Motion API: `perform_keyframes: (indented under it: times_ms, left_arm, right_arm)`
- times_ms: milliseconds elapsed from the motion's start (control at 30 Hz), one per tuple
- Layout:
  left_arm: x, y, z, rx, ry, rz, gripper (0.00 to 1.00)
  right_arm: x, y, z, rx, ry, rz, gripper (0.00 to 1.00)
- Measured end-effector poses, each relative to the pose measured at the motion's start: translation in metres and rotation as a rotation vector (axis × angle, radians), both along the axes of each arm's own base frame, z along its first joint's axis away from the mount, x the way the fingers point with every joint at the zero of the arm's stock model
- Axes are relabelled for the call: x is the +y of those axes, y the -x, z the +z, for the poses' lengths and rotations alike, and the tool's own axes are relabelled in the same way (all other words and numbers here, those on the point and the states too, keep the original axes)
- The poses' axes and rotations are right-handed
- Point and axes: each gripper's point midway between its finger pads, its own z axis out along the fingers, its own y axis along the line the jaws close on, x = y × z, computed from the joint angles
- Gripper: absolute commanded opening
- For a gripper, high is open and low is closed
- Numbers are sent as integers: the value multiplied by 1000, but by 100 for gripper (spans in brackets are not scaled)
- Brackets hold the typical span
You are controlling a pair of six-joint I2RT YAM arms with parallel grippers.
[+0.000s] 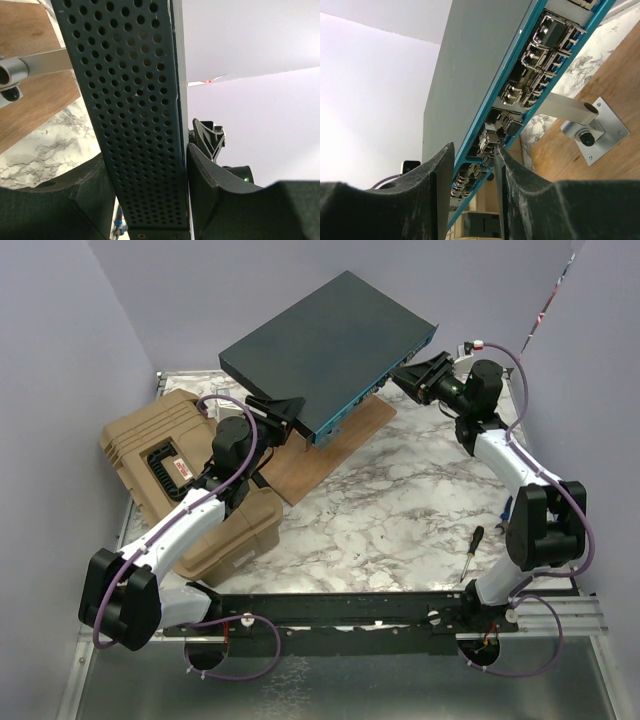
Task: Insert the plug into the switch port
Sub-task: Adjust the plug at the switch port.
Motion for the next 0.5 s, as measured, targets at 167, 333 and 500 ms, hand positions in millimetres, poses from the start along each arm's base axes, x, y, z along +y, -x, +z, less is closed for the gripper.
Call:
perform_keyframes:
  times_ms: [167,333,500]
  left_arm:
    - [0,0,0,0,0,0,0]
    - [0,0,0,0,0,0,0]
    - [0,0,0,0,0,0,0]
  right_arm:
    - [1,-2,-4,-5,-18,6,39]
    - [2,-5,-12,3,-26,6,36]
    - [2,-9,-19,4,-46,7,28]
